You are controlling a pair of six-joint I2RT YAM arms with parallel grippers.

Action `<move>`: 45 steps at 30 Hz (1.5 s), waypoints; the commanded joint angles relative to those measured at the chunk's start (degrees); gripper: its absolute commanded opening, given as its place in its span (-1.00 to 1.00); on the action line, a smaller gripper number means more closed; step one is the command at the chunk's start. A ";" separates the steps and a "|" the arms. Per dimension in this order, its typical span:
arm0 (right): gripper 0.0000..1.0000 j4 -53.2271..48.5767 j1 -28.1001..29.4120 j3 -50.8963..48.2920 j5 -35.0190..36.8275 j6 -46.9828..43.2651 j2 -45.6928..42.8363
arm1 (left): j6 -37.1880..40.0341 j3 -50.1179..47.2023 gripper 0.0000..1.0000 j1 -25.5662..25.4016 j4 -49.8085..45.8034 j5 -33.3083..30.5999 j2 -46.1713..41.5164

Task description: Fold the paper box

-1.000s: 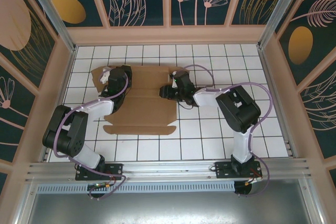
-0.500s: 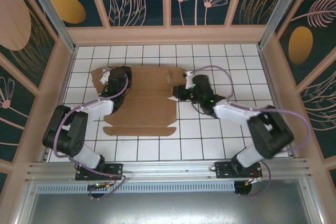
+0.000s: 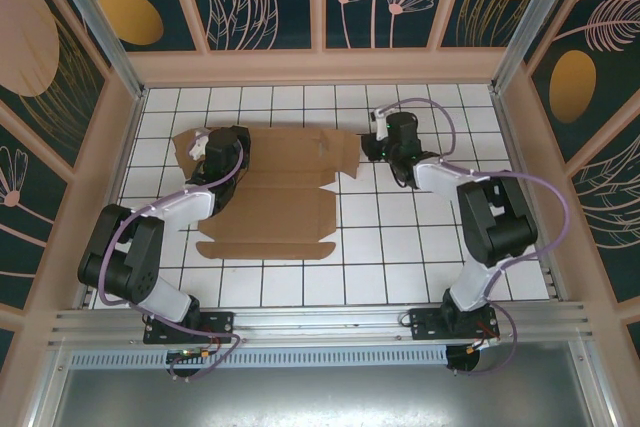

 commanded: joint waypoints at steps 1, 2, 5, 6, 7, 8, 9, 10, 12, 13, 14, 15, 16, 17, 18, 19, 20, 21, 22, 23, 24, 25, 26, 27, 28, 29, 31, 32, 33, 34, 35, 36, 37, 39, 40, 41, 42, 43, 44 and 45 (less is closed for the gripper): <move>-0.51 -3.12 1.02 1.60 -9.14 -10.62 1.46 | 0.82 1.94 -1.00 0.28 -1.75 -0.21 -0.71; -0.51 -2.85 1.56 1.31 -10.54 -11.85 1.33 | 0.75 1.85 -1.00 0.25 -1.79 -0.22 -0.75; -0.50 -2.19 2.48 -0.01 -15.62 -13.86 0.27 | 0.81 1.87 -1.00 0.28 -1.65 -0.17 -0.62; -0.49 -1.61 2.61 -0.60 -18.10 -13.87 -0.27 | 0.81 1.88 -1.00 0.23 -1.66 -0.13 -0.53; -0.46 -1.26 2.80 -1.18 -20.18 -13.86 -0.71 | 0.76 1.94 -1.00 0.26 -1.64 0.00 -0.50; -0.43 -1.04 3.19 -1.50 -21.36 -13.82 -1.00 | 0.82 1.94 -1.00 0.25 -1.63 0.06 -0.42; -0.41 -0.80 3.63 -1.76 -22.40 -13.77 -1.30 | 0.81 1.95 -1.00 0.26 -1.59 0.13 -0.33; -0.39 -0.60 4.15 -1.78 -23.11 -13.70 -1.39 | 0.82 2.02 -1.00 0.28 -1.53 0.23 -0.27; -0.36 0.04 5.61 -1.64 -24.52 -13.77 -1.42 | 0.82 2.02 -1.00 0.28 -1.52 0.40 -0.09; -0.35 0.32 6.28 -1.46 -24.16 -13.76 -1.30 | 0.76 2.02 -1.00 0.23 -1.41 0.48 -0.01; -0.34 0.46 6.96 -0.98 -23.66 -13.78 -0.98 | 0.81 2.02 -1.00 0.22 -1.39 0.55 0.02; -0.33 0.42 7.50 -0.42 -23.55 -13.69 -0.52 | 0.82 2.02 -1.00 0.28 -1.42 0.62 0.00; -0.32 0.15 7.86 0.12 -23.30 -13.49 -0.16 | 0.81 2.02 -1.00 0.23 -1.42 0.72 -0.05; -0.30 -0.25 8.37 0.81 -22.68 -13.28 0.30 | 0.89 2.02 -1.00 0.25 -1.53 0.67 -0.05; -0.27 -0.71 8.78 1.45 -22.29 -13.34 0.70 | 0.97 1.94 -1.00 0.28 -1.61 0.66 -0.13; -0.25 -0.65 9.17 1.67 -21.88 -13.29 0.81 | 0.99 1.89 -1.00 0.29 -1.59 0.59 -0.27; -0.22 -0.23 9.48 1.47 -21.34 -13.17 0.92 | 1.12 1.72 -1.00 0.24 -1.57 0.58 -0.37; -0.19 0.44 9.59 1.09 -20.97 -12.89 0.84 | 1.19 1.67 -1.00 0.23 -1.66 0.67 -0.47; -0.17 0.88 9.59 0.72 -20.69 -12.81 0.70 | 1.31 1.65 -1.00 0.27 -1.63 0.62 -0.54; -0.14 1.50 10.39 0.25 -19.95 -12.77 0.51 | 1.41 1.54 -1.00 0.28 -1.69 0.58 -0.62; -0.11 2.25 10.87 -0.33 -18.73 -12.81 0.41 | 1.39 1.41 -1.00 0.28 -1.65 0.66 -0.61; -0.10 2.87 11.06 -0.64 -17.53 -12.68 0.31 | 1.47 1.35 -1.00 0.24 -1.56 0.73 -0.63; -0.09 3.36 11.08 -0.96 -16.53 -12.56 0.38 | 1.52 1.30 -1.00 0.30 -1.35 0.84 -0.57; -0.08 3.80 11.04 -1.10 -15.59 -12.55 0.51 | 1.53 1.32 -1.00 0.28 -1.43 0.99 -0.58; -0.07 4.04 11.08 -1.07 -14.61 -12.63 0.79 | 1.51 1.33 -1.00 0.25 -1.29 1.01 -0.57; -0.07 4.00 11.09 -0.66 -13.61 -12.58 1.15 | 1.51 1.30 -1.00 0.26 -1.15 1.18 -0.57; -0.03 4.04 11.17 0.15 -12.08 -12.39 1.77 | 1.51 1.06 -1.00 0.28 -1.14 1.44 -0.66; 0.02 4.36 11.31 0.57 -11.17 -12.04 2.22 | 1.43 0.89 -1.00 0.28 -0.94 1.52 -0.79; 0.07 4.61 11.51 1.13 -10.60 -11.74 2.65 | 1.42 0.66 -1.00 0.28 -0.86 1.50 -0.97; 0.08 4.72 11.72 1.72 -10.02 -11.59 2.98 | 1.27 0.43 -1.00 0.28 -0.82 1.54 -1.08; 0.09 4.79 12.08 2.38 -8.89 -11.49 3.57 | 1.25 0.23 -1.00 0.28 -0.77 1.55 -1.16; 0.09 4.72 12.55 3.02 -8.00 -11.49 4.10 | 1.21 0.03 -1.00 0.21 -0.71 1.55 -1.28; 0.09 4.85 12.89 3.58 -7.62 -11.44 4.59 | 1.23 -0.05 -1.00 0.28 -0.78 1.48 -1.36; 0.09 5.37 13.48 4.21 -6.61 -11.31 5.47 | 1.17 -0.09 -1.00 0.27 -0.86 1.61 -1.37; 0.09 5.47 13.85 4.61 -5.73 -11.53 5.89 | 1.13 -0.09 -1.00 0.27 -0.91 1.79 -1.30; 0.09 5.62 14.12 4.89 -4.84 -11.53 6.17 | 1.06 -0.09 -1.00 0.28 -0.98 1.94 -1.28; 0.09 5.87 14.24 5.03 -4.50 -11.58 6.45 | 0.99 -0.09 -1.00 0.27 -0.93 1.98 -1.28; 0.09 6.20 14.29 5.17 -4.52 -11.39 6.62 | 0.99 -0.13 -1.00 0.28 -0.95 2.14 -1.28; 0.09 6.39 14.32 5.38 -4.65 -11.31 6.82 | 0.91 0.00 -1.00 0.26 -1.13 2.16 -1.27; 0.09 6.64 14.35 5.48 -4.24 -11.31 6.91 | 0.81 0.00 -1.00 0.26 -1.27 2.16 -1.24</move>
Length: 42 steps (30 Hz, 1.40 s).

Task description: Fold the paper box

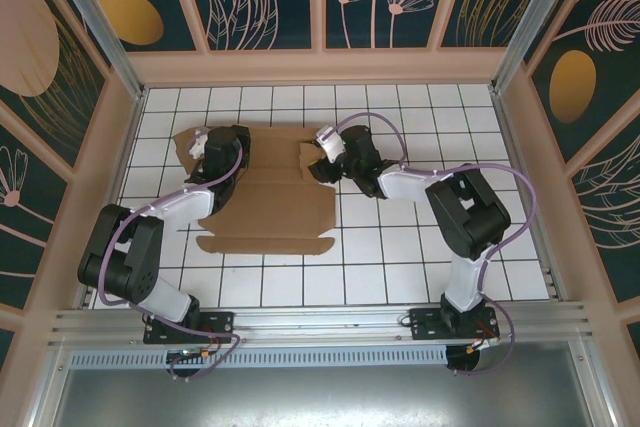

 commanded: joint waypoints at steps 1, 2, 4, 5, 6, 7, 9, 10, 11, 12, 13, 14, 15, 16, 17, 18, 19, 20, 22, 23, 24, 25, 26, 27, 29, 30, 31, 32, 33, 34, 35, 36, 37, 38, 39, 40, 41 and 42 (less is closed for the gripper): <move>0.10 3.40 0.67 2.20 3.31 0.84 1.19 | 0.81 -0.54 -1.00 -0.03 -0.67 0.81 -1.25; 0.10 3.66 0.71 2.33 4.18 1.00 1.32 | 0.78 -0.59 -1.00 -0.07 -0.82 0.67 -1.36; 0.11 3.79 0.73 2.87 6.01 2.10 1.80 | 0.62 -0.80 -1.00 -0.04 -0.94 0.45 -1.54; 0.13 3.80 0.79 3.16 6.29 2.66 2.04 | 0.51 -0.88 -1.00 -0.04 -0.93 0.32 -1.66; 0.23 3.99 0.90 3.31 6.40 2.73 2.24 | 0.40 -0.97 -1.00 -0.03 -0.92 0.28 -1.63; 0.29 4.65 1.29 3.14 7.03 2.68 2.21 | 0.27 -1.07 -1.00 -0.03 -0.91 0.21 -1.72; 0.32 5.92 1.79 2.75 7.78 2.51 2.32 | 0.20 -1.12 -1.00 -0.04 -0.92 0.27 -1.81; 0.31 6.63 1.84 2.60 8.35 2.72 2.42 | -0.01 -1.20 -1.00 -0.03 -1.00 0.27 -1.81; 0.28 7.02 1.97 2.63 9.31 3.16 2.54 | 0.01 -1.07 -1.00 -0.03 -1.03 0.21 -1.89; 0.24 7.13 1.96 2.79 10.02 3.45 2.60 | 0.11 -1.08 -1.00 -0.07 -1.12 0.19 -2.02; 0.18 7.13 1.91 2.98 10.95 3.64 2.76 | 0.11 -0.97 -1.00 -0.05 -1.41 -0.03 -2.13; 0.10 7.00 1.89 3.21 11.53 3.82 2.99 | 0.11 -0.98 -1.00 -0.05 -1.60 -0.23 -2.29; 0.02 6.76 1.91 3.44 11.96 3.91 3.07 | 0.10 -0.97 -1.00 -0.07 -1.74 -0.40 -2.41; -0.10 6.14 1.93 3.92 12.61 4.00 3.36 | 0.11 -0.95 -1.00 -0.04 -1.85 -0.51 -2.54; -0.19 5.34 1.95 4.49 12.99 4.17 3.86 | 0.14 -0.92 -1.00 -0.07 -2.06 -0.60 -2.68; -0.26 4.56 1.98 5.04 14.43 4.26 4.23 | -0.03 -0.91 -1.00 -0.03 -2.16 -0.69 -2.81; -0.33 3.69 1.97 5.63 16.05 4.52 4.78 | 0.03 -0.90 -1.00 -0.03 -2.23 -0.78 -2.93; -0.37 2.80 1.98 6.24 17.78 4.69 5.28 | -0.05 -0.98 -1.00 -0.03 -2.45 -0.87 -3.01; -0.44 1.04 2.06 7.39 21.20 5.31 6.25 | -0.23 -0.82 -1.00 -0.06 -3.20 -1.29 -3.28; -0.47 0.10 2.04 8.00 22.98 5.61 6.63 | -0.24 -0.68 -1.00 -0.07 -3.82 -1.50 -3.41; -0.47 -0.67 2.12 8.49 24.25 5.82 6.98 | -0.17 -0.55 -1.00 -0.03 -4.10 -1.72 -3.56; -0.47 -1.52 2.11 9.10 25.38 6.01 7.42 | -0.15 -0.46 -1.00 -0.05 -4.28 -1.91 -3.64; -0.47 -2.31 2.28 9.71 26.93 6.38 7.71 | -0.24 -0.20 -1.00 -0.04 -4.67 -2.00 -3.65; -0.47 -3.12 2.32 10.31 28.10 6.82 7.99 | -0.26 0.09 -1.00 -0.08 -5.28 -2.16 -3.65; -0.49 -5.41 2.58 11.77 30.40 7.74 8.77 | -0.33 0.79 -1.00 -0.04 -6.71 -2.58 -3.57; -0.50 -6.03 2.70 12.31 31.45 7.87 8.94 | -0.49 1.02 -1.00 -0.04 -7.33 -2.74 -3.56; -0.54 -6.50 3.13 12.64 33.15 7.66 9.23 | -0.69 1.49 -1.00 -0.03 -8.25 -2.99 -3.48; -0.57 -6.57 3.58 12.98 35.38 7.31 9.55 | -0.76 1.93 -1.00 -0.08 -8.99 -3.16 -3.32; -0.63 -6.57 4.14 13.30 37.60 7.13 9.97 | -0.80 2.23 -1.00 -0.06 -9.50 -3.39 -3.22; -0.68 -6.66 4.89 13.67 40.96 6.80 10.67 | -1.10 2.61 -1.00 -0.03 -10.28 -3.69 -3.08; -0.73 -6.98 5.58 14.49 44.29 6.56 11.54 | -1.20 2.95 -1.00 -0.05 -10.83 -3.92 -2.97; -0.76 -7.95 6.19 15.61 46.94 6.49 12.47 | -1.20 3.18 -1.00 -0.05 -11.08 -3.99 -2.82; -0.78 -9.87 6.65 17.19 49.00 6.73 13.51 | -1.33 3.59 -1.00 -0.05 -11.49 -4.06 -2.62; -0.81 -12.24 6.87 19.17 50.41 7.79 14.79 | -1.59 3.97 -1.00 -0.04 -12.14 -4.12 -2.38; -0.83 -14.68 6.98 20.92 51.47 9.40 15.73 | -1.68 4.34 -1.00 -0.07 -12.59 -4.11 -2.19; -0.86 -17.46 6.88 22.80 52.59 11.48 16.69 | -1.86 4.63 -1.00 -0.09 -13.05 -4.15 -1.92; -0.89 -19.50 6.89 24.19 53.27 13.20 17.41 | -2.07 4.81 -1.00 -0.08 -13.31 -4.21 -1.73; -0.92 -21.16 6.87 25.48 54.00 14.39 18.08 | -2.23 4.88 -1.00 -0.04 -13.45 -4.18 -1.51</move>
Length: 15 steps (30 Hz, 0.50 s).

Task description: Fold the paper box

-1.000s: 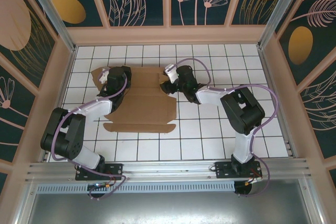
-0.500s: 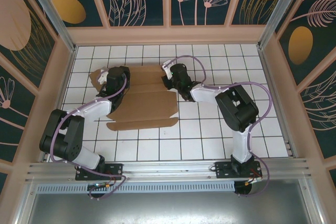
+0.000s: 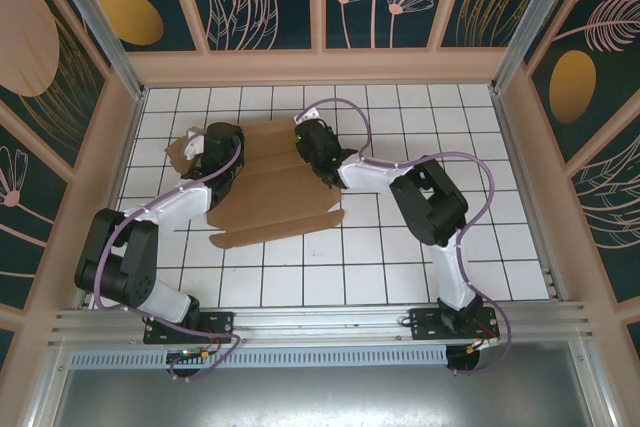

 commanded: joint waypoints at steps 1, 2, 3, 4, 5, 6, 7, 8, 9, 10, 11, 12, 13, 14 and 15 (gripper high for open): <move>-0.95 -13.46 -1.50 3.96 12.81 3.78 4.30 | -0.42 1.65 -1.00 -0.38 -4.34 1.76 0.16; -0.95 -14.34 -1.36 4.74 14.03 4.29 4.88 | -0.52 1.69 -1.00 -0.40 -4.47 1.67 0.21; -0.97 -14.66 -1.24 5.14 15.14 4.50 5.37 | -0.53 1.78 -1.00 -0.40 -4.64 1.65 0.26; -1.00 -15.00 -1.11 5.52 16.45 4.69 5.81 | -0.61 1.91 -1.00 -0.35 -4.91 1.50 0.44; -1.00 -15.49 -1.10 5.91 17.32 5.18 6.10 | -0.61 2.04 -1.00 -0.41 -5.02 1.51 0.41; -1.00 -15.67 -1.13 6.04 17.70 5.43 6.14 | -0.77 2.12 -1.00 -0.35 -5.06 1.58 0.54; -1.00 -15.61 -1.10 6.06 17.33 5.77 6.10 | -0.84 2.12 -1.00 -0.41 -5.03 1.79 0.67; -1.00 -15.45 -1.23 5.91 16.12 6.04 5.93 | -0.85 2.15 -1.00 -0.38 -4.89 2.12 0.83; -0.98 -15.36 -1.26 5.74 14.64 6.26 5.83 | -0.87 2.23 -1.00 -0.43 -4.66 2.51 1.03; -0.96 -15.37 -1.38 5.54 13.02 6.76 5.58 | -0.82 2.13 -1.00 -0.39 -4.25 2.99 1.18; -0.94 -14.91 -1.58 5.04 11.56 7.32 5.26 | -0.68 2.03 -1.00 -0.39 -3.57 3.70 1.24; -0.91 -13.33 -1.75 3.74 9.27 7.15 4.31 | -0.42 1.75 -0.98 -0.40 -2.46 4.34 1.28; -0.87 -9.92 -1.91 0.89 7.66 6.55 2.73 | 0.15 1.39 -0.87 -0.35 -1.39 4.97 1.13; -0.85 -7.03 -2.23 -1.83 6.48 6.14 1.19 | 0.98 1.19 -0.78 -0.36 -0.62 5.56 0.82; -0.83 -4.93 -2.63 -3.78 5.25 5.90 -0.03 | 2.02 1.10 -0.70 -0.36 -0.17 5.94 0.33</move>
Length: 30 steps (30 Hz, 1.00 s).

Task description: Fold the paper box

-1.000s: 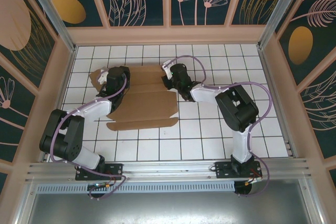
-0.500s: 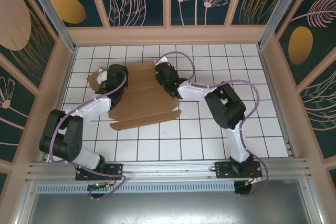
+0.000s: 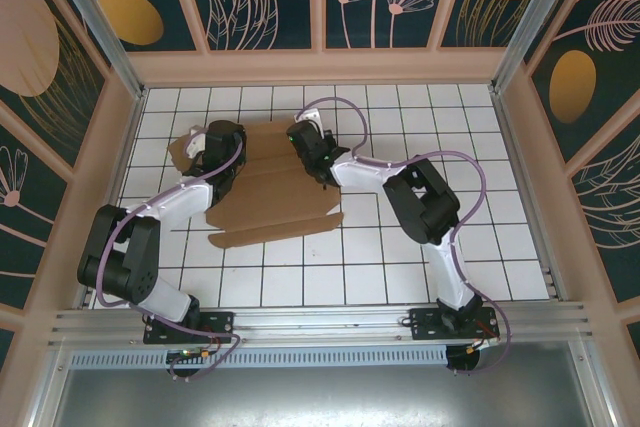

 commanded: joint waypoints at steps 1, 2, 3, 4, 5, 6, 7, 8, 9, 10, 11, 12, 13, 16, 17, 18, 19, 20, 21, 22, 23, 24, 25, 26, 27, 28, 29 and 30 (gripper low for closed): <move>-0.83 0.70 -4.01 -6.99 -0.37 -1.93 -2.89 | 3.55 -0.12 -0.56 -0.41 0.89 3.68 -1.88; -0.83 1.50 -4.67 -8.17 -1.04 -2.15 -3.72 | 4.77 -0.42 -0.41 -0.38 0.77 3.63 -2.96; -0.82 1.86 -5.21 -8.91 -1.84 -2.49 -4.26 | 5.65 -0.82 -0.31 -0.35 0.79 3.66 -4.07; -0.81 2.49 -5.79 -9.81 -3.20 -3.17 -5.03 | 7.07 -1.44 -0.22 -0.35 1.52 4.04 -5.32; -0.80 3.45 -6.15 -10.76 -4.17 -3.98 -5.81 | 8.22 -2.12 -0.13 -0.32 1.71 4.63 -6.62; -0.80 4.20 -6.57 -11.55 -5.14 -4.62 -6.52 | 9.29 -2.60 -0.05 -0.27 1.43 5.12 -7.92; -0.79 4.59 -7.05 -12.20 -6.09 -5.15 -7.13 | 11.47 -2.71 0.03 -0.31 0.69 6.08 -9.31; -0.79 4.82 -7.44 -12.71 -7.26 -5.69 -7.75 | 13.97 -2.75 0.08 -0.27 -0.65 7.11 -10.65; -0.79 4.96 -7.81 -13.16 -8.11 -6.21 -8.30 | 16.03 -2.82 0.13 -0.28 -1.97 8.07 -12.00; -0.79 5.11 -8.16 -13.74 -8.65 -6.82 -8.87 | 18.95 -3.20 0.18 -0.27 -2.71 9.01 -13.65; -0.79 5.53 -8.64 -14.50 -9.62 -7.43 -9.50 | 21.86 -3.74 0.20 -0.30 -3.40 9.74 -15.48; -0.79 5.89 -9.08 -15.15 -11.08 -7.96 -10.19 | 24.15 -3.99 0.21 -0.29 -4.64 10.07 -17.11; -0.79 6.18 -9.60 -15.95 -12.46 -8.43 -10.90 | 26.70 -4.04 0.21 -0.27 -6.58 10.31 -18.92; -0.82 5.81 -10.94 -17.48 -18.49 -9.83 -12.94 | 36.02 -1.44 0.18 -0.27 -13.73 9.97 -22.98; -0.82 5.53 -11.24 -18.06 -20.04 -10.63 -13.65 | 38.62 0.04 0.16 -0.27 -16.79 9.48 -23.79; -0.82 5.65 -11.39 -18.87 -20.53 -11.45 -14.34 | 40.77 1.36 0.15 -0.31 -18.77 9.04 -24.31; -0.82 5.95 -11.59 -19.87 -21.04 -12.16 -15.17 | 42.20 2.49 0.17 -0.18 -20.31 8.71 -24.71; -0.82 6.05 -11.89 -20.82 -21.75 -12.73 -15.81 | 43.23 3.44 0.19 -0.19 -21.25 8.69 -24.75; -0.82 6.15 -12.14 -21.59 -22.56 -13.16 -16.33 | 43.62 4.38 0.19 -0.10 -22.18 8.78 -24.47; -0.82 6.29 -12.52 -22.43 -23.46 -13.47 -16.93 | 43.65 5.41 0.19 0.04 -23.36 9.14 -23.79; -0.80 6.57 -12.75 -23.30 -24.83 -13.86 -17.54 | 43.50 6.04 0.19 0.20 -24.23 9.97 -22.78; -0.77 6.96 -12.84 -24.15 -25.62 -14.15 -17.98 | 43.33 6.28 0.19 0.41 -24.70 11.13 -21.96; -0.75 7.45 -12.84 -24.87 -25.93 -14.39 -18.39 | 43.02 6.23 0.19 0.57 -24.95 12.02 -20.90; -0.71 7.59 -12.85 -25.43 -26.59 -14.58 -18.70 | 42.64 5.77 0.19 0.67 -24.69 12.60 -20.22; -0.65 7.72 -12.84 -25.78 -27.13 -14.63 -18.75 | 42.26 5.00 0.18 0.71 -24.18 13.16 -19.80; -0.53 7.77 -12.83 -25.99 -27.51 -14.55 -18.82 | 42.02 4.13 0.18 0.78 -23.30 13.83 -19.44; -0.44 7.61 -12.83 -26.12 -27.96 -14.52 -18.91 | 41.91 3.42 0.18 0.79 -22.58 14.24 -19.34; -0.35 7.57 -12.80 -26.30 -28.48 -14.55 -19.29 | 41.76 2.90 0.18 0.79 -22.31 14.21 -19.22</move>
